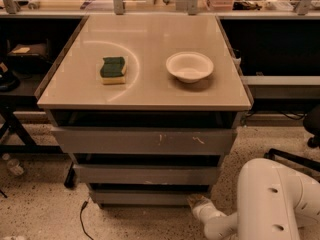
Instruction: Close bottom drawer
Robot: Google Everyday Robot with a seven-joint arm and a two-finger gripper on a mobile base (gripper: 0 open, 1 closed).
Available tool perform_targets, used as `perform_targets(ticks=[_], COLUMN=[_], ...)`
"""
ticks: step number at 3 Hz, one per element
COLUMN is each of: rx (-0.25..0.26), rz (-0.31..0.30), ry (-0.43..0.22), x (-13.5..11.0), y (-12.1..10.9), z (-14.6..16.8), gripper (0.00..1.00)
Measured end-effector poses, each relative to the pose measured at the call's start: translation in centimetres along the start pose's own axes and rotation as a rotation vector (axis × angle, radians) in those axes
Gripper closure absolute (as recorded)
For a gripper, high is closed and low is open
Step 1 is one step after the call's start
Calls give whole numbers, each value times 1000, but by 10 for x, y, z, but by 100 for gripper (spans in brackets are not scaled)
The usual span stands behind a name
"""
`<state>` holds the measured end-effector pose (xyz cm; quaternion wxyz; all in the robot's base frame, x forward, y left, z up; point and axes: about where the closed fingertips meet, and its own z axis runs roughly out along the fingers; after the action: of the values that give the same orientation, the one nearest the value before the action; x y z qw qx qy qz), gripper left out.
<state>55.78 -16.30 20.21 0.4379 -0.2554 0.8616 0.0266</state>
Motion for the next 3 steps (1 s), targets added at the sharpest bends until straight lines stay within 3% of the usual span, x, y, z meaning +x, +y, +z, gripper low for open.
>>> perform_targets(ticks=[2,3], rx=[1,10], rz=[-6,-16], ry=[-1,62], x=[-1,6], y=[0,-1], z=[-3,-27], gripper=[100,100])
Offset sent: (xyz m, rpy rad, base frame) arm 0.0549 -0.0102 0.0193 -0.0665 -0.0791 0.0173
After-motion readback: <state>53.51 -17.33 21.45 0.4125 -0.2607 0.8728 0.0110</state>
